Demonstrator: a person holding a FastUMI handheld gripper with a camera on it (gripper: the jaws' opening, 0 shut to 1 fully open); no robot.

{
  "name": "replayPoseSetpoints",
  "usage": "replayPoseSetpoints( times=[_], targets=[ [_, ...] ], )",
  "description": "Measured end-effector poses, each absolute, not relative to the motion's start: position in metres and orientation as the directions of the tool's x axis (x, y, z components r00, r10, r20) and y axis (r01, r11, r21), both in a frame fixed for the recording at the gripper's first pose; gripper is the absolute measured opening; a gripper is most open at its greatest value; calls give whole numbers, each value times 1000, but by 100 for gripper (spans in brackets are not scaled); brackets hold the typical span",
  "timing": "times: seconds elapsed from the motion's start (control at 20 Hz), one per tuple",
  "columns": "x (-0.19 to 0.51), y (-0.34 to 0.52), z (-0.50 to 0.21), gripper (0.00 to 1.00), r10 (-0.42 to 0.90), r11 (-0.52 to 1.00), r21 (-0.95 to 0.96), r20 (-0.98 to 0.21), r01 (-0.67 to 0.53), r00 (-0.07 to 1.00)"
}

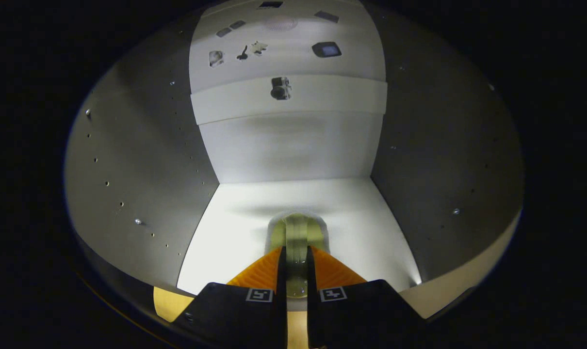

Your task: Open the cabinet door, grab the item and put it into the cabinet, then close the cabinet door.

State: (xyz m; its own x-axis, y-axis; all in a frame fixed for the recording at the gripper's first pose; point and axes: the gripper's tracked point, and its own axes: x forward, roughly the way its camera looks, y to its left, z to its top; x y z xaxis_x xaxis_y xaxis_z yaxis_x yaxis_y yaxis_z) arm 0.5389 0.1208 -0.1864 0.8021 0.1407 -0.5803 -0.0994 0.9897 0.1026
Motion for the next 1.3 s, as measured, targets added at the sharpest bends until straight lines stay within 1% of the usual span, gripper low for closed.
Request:
replayPoseSetpoints(
  times=[0.1, 0.2, 0.3, 0.45, 0.7, 1.0, 1.3],
  targets=[
    [544, 121, -192, 20, 130, 991, 96, -592, -90, 795],
    [545, 122, -191, 22, 125, 992, 99, -591, -83, 797],
    [544, 125, -190, 28, 134, 990, 109, -590, -86, 796],
    [540, 126, -183, 64, 133, 991, 82, -562, -105, 816],
    [529, 127, -155, 98, 132, 991, 63, -480, -116, 867],
    [494, 122, -105, 97, 110, 994, 45, -350, -100, 930],
    [424, 116, -32, 98, 68, 998, 18, -145, -66, 987]
  ],
)
